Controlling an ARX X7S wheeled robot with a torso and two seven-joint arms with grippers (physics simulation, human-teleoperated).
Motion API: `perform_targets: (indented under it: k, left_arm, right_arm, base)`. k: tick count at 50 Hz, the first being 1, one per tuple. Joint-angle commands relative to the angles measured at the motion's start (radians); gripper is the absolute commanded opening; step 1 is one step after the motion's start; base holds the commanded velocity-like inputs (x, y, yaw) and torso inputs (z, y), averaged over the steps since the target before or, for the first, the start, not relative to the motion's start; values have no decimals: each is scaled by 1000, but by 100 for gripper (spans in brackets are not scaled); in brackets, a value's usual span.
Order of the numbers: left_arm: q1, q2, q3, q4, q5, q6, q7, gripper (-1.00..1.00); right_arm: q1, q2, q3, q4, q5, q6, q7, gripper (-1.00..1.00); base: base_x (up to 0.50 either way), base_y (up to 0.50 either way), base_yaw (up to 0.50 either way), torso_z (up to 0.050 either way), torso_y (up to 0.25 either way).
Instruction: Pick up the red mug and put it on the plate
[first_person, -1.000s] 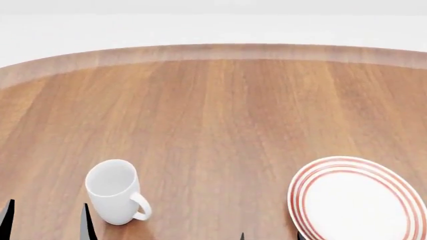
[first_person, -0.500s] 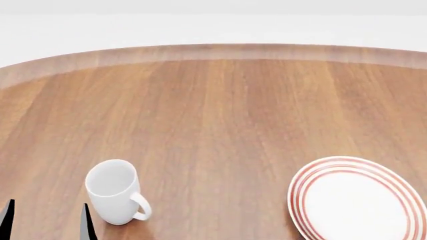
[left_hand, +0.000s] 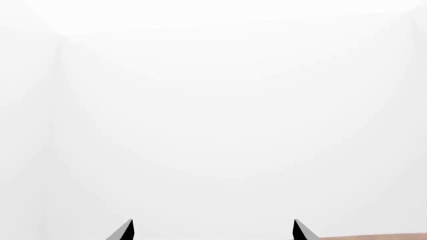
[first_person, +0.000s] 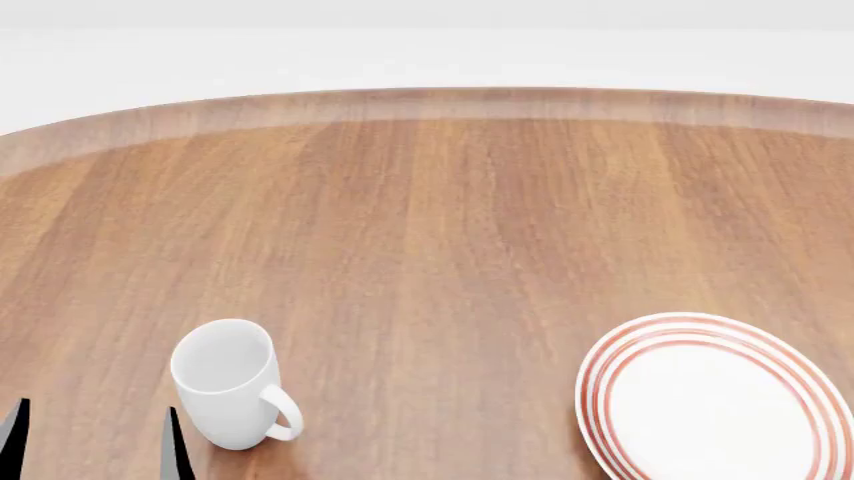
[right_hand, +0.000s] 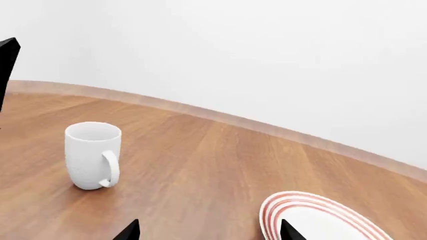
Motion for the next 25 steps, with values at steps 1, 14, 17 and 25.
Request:
perform_targets:
  k: [1,14,17,25]
  left_arm:
    - [0,-2,3,2,1,-3,-4,100]
    - [-1,-5,8,3,0,-6,-6,100]
    - [-1,-5,8,3,-1,-6,-8,100]
    - [-1,-7,10,5,0,-9,-10,100]
  right_arm:
    - [-111,43,-12,-3,-51,-108,25,100]
    - [-146,53,-19,73,-70,-206,40,100]
    - [-145,49,-24,106,-72,-232,42,100]
    - [-129,34,-29,188,-59,-287,45,100]
  base:
    - [0,0,0,0,0]
    - [0,0,0,0,0]
    - [0,0,0,0,0]
    - [0,0,0,0,0]
